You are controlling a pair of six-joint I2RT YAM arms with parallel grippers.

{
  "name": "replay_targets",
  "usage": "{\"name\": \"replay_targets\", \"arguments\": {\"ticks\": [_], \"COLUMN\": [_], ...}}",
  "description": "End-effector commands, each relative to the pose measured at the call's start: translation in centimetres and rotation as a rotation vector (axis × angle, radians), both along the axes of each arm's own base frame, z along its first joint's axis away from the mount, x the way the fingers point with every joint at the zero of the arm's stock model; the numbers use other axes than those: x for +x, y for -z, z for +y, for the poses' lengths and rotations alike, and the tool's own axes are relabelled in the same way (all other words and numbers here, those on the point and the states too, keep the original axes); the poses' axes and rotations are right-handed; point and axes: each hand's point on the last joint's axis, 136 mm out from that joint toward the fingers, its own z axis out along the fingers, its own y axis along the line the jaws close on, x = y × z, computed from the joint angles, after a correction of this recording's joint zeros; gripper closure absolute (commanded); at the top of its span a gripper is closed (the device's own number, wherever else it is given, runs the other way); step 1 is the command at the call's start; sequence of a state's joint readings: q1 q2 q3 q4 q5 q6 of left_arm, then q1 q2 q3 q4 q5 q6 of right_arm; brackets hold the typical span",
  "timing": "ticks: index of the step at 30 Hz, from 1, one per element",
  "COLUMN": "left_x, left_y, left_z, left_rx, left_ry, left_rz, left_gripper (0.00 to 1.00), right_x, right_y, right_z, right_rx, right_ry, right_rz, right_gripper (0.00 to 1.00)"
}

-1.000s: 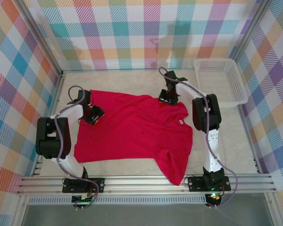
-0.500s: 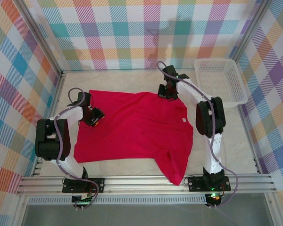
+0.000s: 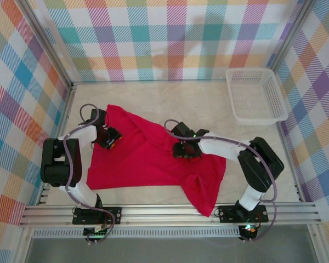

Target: Fold the inside-out t-shirt

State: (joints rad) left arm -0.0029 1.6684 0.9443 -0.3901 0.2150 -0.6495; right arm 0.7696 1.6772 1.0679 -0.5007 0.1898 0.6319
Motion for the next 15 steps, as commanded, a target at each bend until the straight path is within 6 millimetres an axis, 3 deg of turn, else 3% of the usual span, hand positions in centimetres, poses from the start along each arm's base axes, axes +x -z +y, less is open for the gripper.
{"name": "replay_targets", "arguments": {"ticks": [1, 4, 8, 12, 15], "left_x": [-0.3, -0.4, -0.5, -0.4, -0.4], "left_y": [-0.6, -0.6, -0.7, -0.9, -0.5], "left_z": [0.4, 0.4, 0.3, 0.4, 0.3], "left_rx": [0.015, 0.013, 0.01, 0.016, 0.008], "left_ry": [-0.002, -0.005, -0.001, 0.001, -0.001], "left_rz": [-0.02, -0.021, -0.019, -0.025, -0.02], "left_gripper": [0.52, 0.52, 0.52, 0.52, 0.52], "right_x": [3.4, 5.8, 7.8, 7.7, 7.2], "right_y": [-6.2, -6.6, -4.7, -3.5, -2.5], "right_z": [0.3, 0.0, -1.0, -2.8, -2.0], "right_rx": [0.062, 0.04, -0.034, -0.124, -0.087], "right_ry": [0.033, 0.031, 0.033, 0.054, 0.009], "right_rz": [-0.13, -0.144, -0.091, -0.035, -0.006], "right_gripper": [0.39, 0.39, 0.37, 0.35, 0.36]}}
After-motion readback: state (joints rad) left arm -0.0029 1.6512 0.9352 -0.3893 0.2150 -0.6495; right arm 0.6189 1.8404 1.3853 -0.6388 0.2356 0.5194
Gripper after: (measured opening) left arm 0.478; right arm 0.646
